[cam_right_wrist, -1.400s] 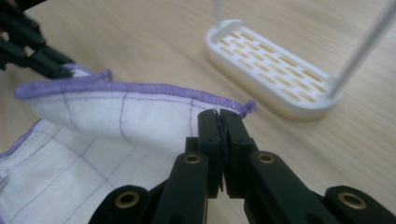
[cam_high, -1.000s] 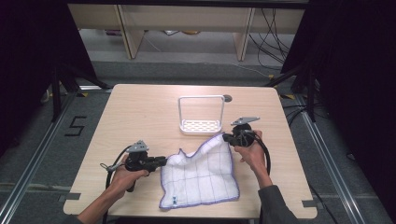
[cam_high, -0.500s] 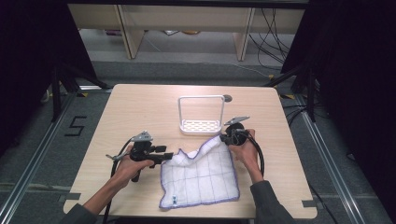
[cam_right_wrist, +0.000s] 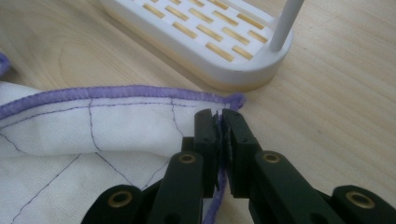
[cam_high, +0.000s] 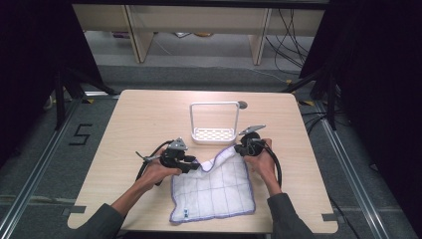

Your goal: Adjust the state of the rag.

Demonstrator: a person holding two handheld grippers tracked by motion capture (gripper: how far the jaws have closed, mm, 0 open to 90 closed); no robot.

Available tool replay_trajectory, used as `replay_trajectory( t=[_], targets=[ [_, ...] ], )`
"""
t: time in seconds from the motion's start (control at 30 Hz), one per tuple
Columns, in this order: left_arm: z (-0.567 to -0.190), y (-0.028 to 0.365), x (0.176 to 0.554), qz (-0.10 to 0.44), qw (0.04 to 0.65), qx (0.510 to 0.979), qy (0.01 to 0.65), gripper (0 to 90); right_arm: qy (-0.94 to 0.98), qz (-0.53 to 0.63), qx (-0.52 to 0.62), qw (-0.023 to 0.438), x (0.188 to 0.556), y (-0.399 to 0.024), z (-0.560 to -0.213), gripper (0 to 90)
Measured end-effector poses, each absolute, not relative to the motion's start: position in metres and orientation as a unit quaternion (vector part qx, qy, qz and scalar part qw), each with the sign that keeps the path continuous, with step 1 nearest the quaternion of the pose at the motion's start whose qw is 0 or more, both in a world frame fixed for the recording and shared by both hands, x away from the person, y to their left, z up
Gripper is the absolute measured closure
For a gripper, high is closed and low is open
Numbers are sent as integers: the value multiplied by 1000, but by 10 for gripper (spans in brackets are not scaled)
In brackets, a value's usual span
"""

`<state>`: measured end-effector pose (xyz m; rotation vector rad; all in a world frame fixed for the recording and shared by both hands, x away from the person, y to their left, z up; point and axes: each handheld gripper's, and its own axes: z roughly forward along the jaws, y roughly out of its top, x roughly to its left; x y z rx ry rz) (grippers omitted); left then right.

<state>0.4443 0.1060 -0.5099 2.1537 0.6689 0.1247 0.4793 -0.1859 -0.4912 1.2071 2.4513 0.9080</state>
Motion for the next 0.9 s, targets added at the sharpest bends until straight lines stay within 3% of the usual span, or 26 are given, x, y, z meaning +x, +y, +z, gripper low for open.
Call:
replay_trajectory(
  t=[0.1, 0.2, 0.3, 0.43, 0.53, 0.7, 0.83, 0.9],
  targets=[
    [-509, 105, 445, 43, 435, 856, 277, 888, 841, 318, 419, 130, 478, -186, -489, 864],
    [-503, 110, 446, 59, 442, 847, 289, 896, 844, 323, 405, 141, 479, -188, -488, 867],
    [-492, 127, 451, 81, 462, 826, 313, 897, 837, 338, 404, 150, 476, -189, -483, 869],
    [-491, 140, 455, 39, 473, 819, 323, 893, 833, 345, 405, 150, 472, -190, -477, 869],
    [-496, 136, 454, 31, 462, 824, 326, 712, 832, 343, 411, 147, 471, -189, -477, 869],
    [-504, 120, 453, 34, 434, 847, 304, 618, 837, 337, 406, 145, 473, -192, -479, 867],
    [-510, 113, 453, 37, 421, 857, 294, 611, 834, 340, 412, 138, 471, -193, -482, 864],
    [-513, 110, 452, 34, 421, 859, 289, 690, 832, 342, 414, 138, 471, -193, -483, 862]
  ],
)
